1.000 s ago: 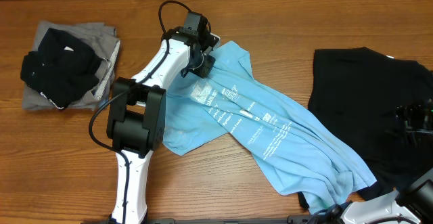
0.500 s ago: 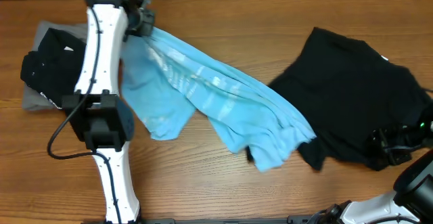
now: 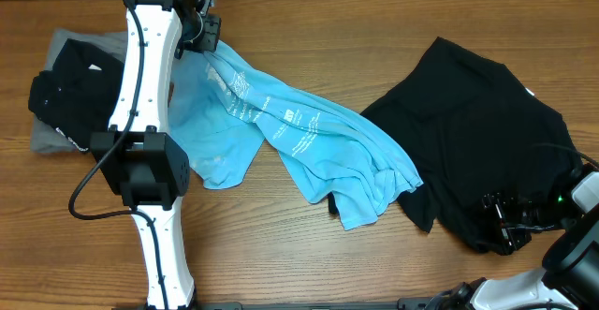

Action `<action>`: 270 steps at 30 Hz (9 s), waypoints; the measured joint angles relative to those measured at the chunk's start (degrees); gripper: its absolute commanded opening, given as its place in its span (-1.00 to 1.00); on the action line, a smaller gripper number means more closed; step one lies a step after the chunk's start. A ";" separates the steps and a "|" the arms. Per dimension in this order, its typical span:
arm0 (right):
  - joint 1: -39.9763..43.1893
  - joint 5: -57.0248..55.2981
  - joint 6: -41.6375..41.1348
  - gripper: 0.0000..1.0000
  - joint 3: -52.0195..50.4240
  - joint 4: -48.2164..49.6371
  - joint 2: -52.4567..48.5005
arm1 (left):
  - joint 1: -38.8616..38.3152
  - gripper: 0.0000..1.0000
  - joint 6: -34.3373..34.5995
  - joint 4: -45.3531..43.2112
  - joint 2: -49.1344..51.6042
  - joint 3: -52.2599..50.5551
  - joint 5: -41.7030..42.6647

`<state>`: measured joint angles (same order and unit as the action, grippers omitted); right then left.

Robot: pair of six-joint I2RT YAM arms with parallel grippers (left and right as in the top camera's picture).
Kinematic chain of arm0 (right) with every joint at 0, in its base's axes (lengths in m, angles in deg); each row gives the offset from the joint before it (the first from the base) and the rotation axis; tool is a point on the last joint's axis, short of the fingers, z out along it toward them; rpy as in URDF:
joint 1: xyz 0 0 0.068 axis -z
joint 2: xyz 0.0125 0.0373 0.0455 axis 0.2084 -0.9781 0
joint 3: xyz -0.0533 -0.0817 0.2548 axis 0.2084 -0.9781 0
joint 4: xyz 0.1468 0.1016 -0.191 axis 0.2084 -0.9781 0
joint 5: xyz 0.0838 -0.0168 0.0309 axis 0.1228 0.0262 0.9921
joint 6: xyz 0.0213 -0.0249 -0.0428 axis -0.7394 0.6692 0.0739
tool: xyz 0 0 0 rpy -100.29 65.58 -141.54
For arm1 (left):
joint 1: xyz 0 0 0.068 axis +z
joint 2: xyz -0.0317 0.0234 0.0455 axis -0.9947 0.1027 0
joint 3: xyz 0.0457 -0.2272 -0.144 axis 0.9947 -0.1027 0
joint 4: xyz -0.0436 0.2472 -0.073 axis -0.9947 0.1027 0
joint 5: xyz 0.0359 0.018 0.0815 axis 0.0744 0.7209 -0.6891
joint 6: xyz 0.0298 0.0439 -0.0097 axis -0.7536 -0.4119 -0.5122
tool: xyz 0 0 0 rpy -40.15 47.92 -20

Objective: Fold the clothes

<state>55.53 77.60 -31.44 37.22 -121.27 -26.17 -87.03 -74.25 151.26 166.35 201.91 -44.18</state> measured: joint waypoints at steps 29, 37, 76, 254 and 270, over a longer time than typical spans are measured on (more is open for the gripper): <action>-22.60 0.68 -27.69 0.29 -16.28 14.88 25.40 | 0.00 -0.83 -0.02 0.57 0.00 0.00 -0.02; -22.21 -3.72 -31.23 -0.92 -20.09 18.69 25.31 | 0.00 -0.80 -0.04 0.57 0.00 0.00 -0.02; 25.22 -12.31 -21.57 0.21 14.45 13.53 17.33 | 7.39 -0.23 -4.85 5.40 -0.02 0.09 17.42; -55.17 -9.44 -5.44 0.35 23.34 27.85 -8.70 | 0.02 0.05 10.23 20.92 -29.83 -15.47 -3.56; -53.31 -3.21 -3.69 -0.92 23.91 30.23 -14.16 | 0.02 0.22 10.03 18.21 -29.81 -16.44 -2.97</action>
<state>2.22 74.38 -35.13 61.14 -91.04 -40.33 -87.00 -64.22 169.46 136.54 185.47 -47.15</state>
